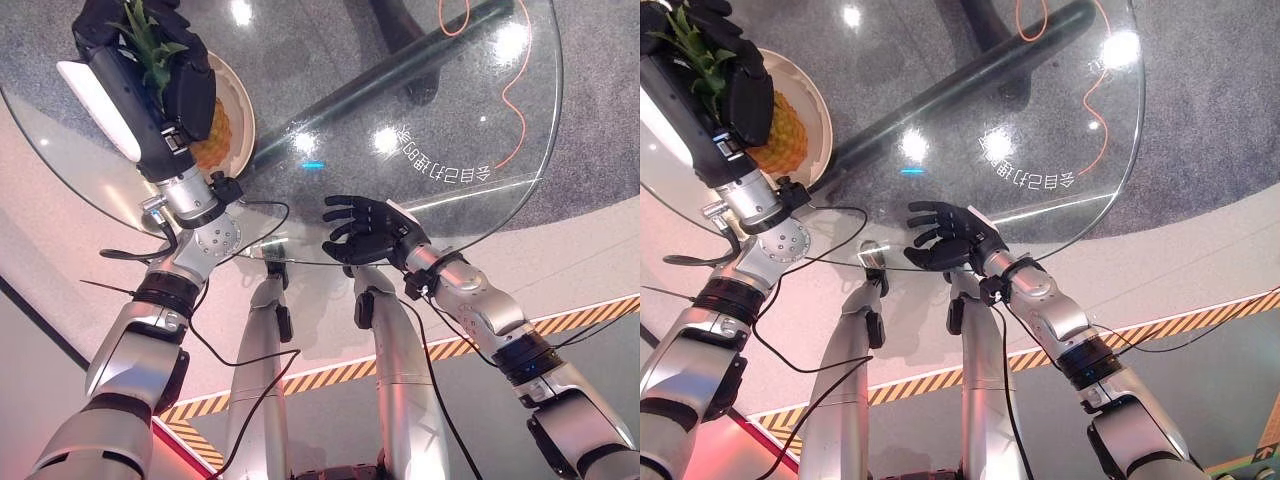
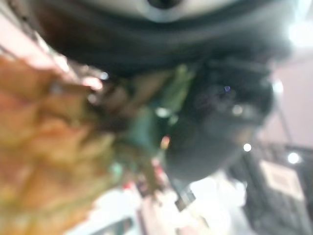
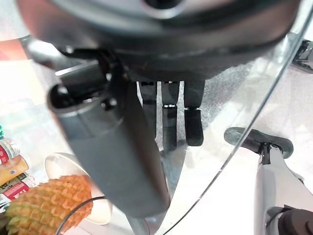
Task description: Pick up the fruit to the plate
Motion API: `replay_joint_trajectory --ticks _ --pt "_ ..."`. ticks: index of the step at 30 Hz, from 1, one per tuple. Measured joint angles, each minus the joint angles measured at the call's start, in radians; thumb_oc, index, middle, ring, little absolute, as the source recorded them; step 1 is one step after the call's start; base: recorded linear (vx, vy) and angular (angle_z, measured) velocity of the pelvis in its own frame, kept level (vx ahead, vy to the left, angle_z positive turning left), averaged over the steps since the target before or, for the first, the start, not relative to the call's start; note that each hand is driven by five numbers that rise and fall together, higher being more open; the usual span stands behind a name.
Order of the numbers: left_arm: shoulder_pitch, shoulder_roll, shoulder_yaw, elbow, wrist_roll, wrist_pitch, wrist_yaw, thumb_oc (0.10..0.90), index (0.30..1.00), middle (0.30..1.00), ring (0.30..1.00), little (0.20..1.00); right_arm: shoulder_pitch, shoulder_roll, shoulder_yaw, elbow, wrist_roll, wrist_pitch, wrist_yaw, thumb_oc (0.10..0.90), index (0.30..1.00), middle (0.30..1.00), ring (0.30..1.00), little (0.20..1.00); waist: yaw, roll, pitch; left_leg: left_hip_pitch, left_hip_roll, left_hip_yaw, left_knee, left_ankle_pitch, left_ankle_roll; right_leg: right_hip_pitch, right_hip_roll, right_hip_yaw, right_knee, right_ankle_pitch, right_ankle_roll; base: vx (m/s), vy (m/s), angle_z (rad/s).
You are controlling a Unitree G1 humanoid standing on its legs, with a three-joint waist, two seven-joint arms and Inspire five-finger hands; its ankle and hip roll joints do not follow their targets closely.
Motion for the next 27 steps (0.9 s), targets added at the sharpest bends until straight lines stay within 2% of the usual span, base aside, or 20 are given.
replay_joint_trajectory --ticks 9,10,13,14,15,27 --pt "-0.007 0.0 0.0 -0.001 -0.021 0.001 0.007 0.1 0.3 0.3 0.3 0.2 -0.001 -0.005 0.001 -0.002 0.0 -0.008 0.003 0.8 0.9 0.9 0.9 0.9 0.0 0.0 0.0 -0.006 0.0 0.0 0.005 -0.001 -0.001 -0.004 0.001 0.0 0.001 0.002 -0.003 0.0 0.0 0.0" --pt "-0.007 0.0 0.0 -0.001 -0.021 0.001 0.007 0.141 0.335 0.335 0.335 0.241 -0.001 -0.005 0.001 -0.001 0.0 -0.012 0.003 0.8 0.9 0.9 0.9 0.9 0.0 0.0 0.0 -0.006 0.0 -0.001 0.006 -0.001 -0.001 -0.004 0.001 0.0 0.001 0.002 -0.003 0.0 0.0 0.0" --pt "-0.008 0.0 0.0 0.0 -0.021 0.002 0.007 0.416 0.571 0.571 0.571 0.516 -0.001 -0.005 0.001 0.006 0.0 -0.02 0.007 0.8 0.9 0.9 0.9 0.9 0.0 0.0 0.0 -0.009 0.001 -0.002 0.011 -0.001 -0.001 -0.004 0.001 -0.001 0.002 0.002 -0.004 0.0 0.0 0.0" --pt "-0.008 0.0 0.0 0.001 -0.021 0.002 0.007 0.429 0.582 0.582 0.582 0.529 -0.002 -0.005 0.001 0.007 0.0 -0.021 0.008 0.8 0.9 0.9 0.9 0.9 0.0 0.0 0.0 -0.009 0.001 -0.003 0.012 -0.001 -0.001 -0.004 0.001 -0.001 0.003 0.003 -0.004 0.0 0.0 0.0" --pt "-0.007 0.0 0.0 0.001 -0.021 0.002 0.007 0.8 0.9 0.9 0.9 0.9 -0.003 -0.006 0.001 0.008 0.0 -0.021 0.008 0.8 0.9 0.9 0.9 0.9 0.001 0.0 0.0 -0.009 0.001 -0.003 0.013 -0.001 -0.001 -0.004 0.0 -0.001 0.004 0.003 -0.004 0.0 0.0 0.0" --pt "-0.007 0.004 0.0 0.001 -0.021 0.007 0.008 0.8 0.9 0.9 0.9 0.9 -0.003 -0.004 0.001 0.01 -0.001 -0.018 0.008 0.8 0.9 0.9 0.9 0.9 0.004 0.0 0.0 -0.007 0.001 -0.006 0.019 0.002 0.002 -0.002 -0.001 -0.003 0.014 0.002 -0.003 0.0 -0.003 0.0"
